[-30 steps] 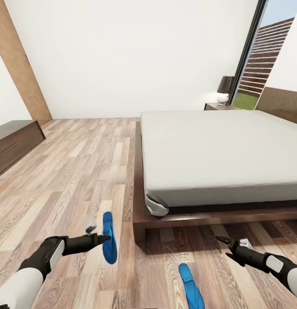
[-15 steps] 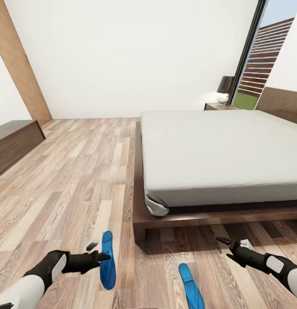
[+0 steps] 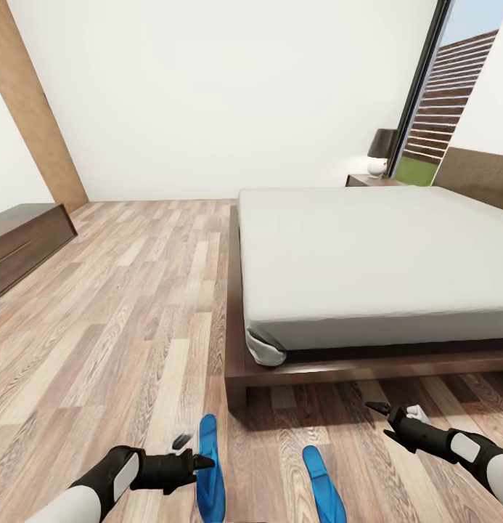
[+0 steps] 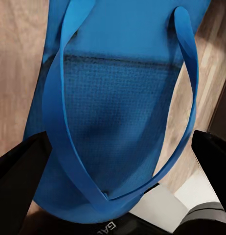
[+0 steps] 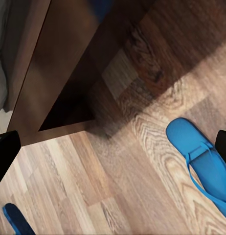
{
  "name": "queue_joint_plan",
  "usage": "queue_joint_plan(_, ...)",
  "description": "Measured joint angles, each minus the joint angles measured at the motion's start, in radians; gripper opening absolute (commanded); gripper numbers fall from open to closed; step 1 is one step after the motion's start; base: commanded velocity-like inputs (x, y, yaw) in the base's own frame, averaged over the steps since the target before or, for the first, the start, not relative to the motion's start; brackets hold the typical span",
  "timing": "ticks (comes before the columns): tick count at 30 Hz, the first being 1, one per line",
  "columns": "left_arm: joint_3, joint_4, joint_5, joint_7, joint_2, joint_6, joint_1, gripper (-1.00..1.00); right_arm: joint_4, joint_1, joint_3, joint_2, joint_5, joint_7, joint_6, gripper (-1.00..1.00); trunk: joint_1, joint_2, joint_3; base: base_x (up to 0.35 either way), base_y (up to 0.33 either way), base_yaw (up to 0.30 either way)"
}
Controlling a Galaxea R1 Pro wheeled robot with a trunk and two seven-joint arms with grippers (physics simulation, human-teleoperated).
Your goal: In the bedroom, move the book from the bed onto either nightstand, and place the two sandals side by side next to the bed.
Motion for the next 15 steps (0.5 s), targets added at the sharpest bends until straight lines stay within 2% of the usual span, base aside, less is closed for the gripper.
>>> queue_joint_plan(2,-0.008,0.0,0.0,0.001,-0.017,0.002,0.001,-1.0,0.0,0.0,0.0,0.0,0.0,0.0,0.0,1.0,0.0,0.0,0.0,0.0,0.0,0.0)
queue_joint_plan(5,-0.042,0.0,-0.001,0.002,-0.049,0.009,0.001,-1.0,0.0,0.0,0.0,-0.001,0.0,-0.001,0.0,1.0,0.0,0.0,0.0,0.0,0.0,0.0)
queue_joint_plan(8,-0.103,-0.004,0.005,0.009,-0.093,0.018,0.001,-1.0,0.0,0.0,0.0,-0.002,0.0,-0.003,0.001,1.0,0.0,0.0,0.0,0.0,0.0,0.0)
queue_joint_plan(13,-0.132,-0.026,0.011,0.059,-0.149,0.036,0.0,-1.0,0.0,0.0,0.0,-0.002,-0.002,-0.003,-0.001,1.0,0.0,0.0,0.0,0.0,0.0,0.0)
queue_joint_plan(15,-0.136,-0.052,0.014,0.097,-0.171,0.07,0.0,-1.0,0.0,0.0,0.0,-0.002,-0.002,-0.003,-0.001,1.0,0.0,0.0,0.0,0.0,0.0,0.0)
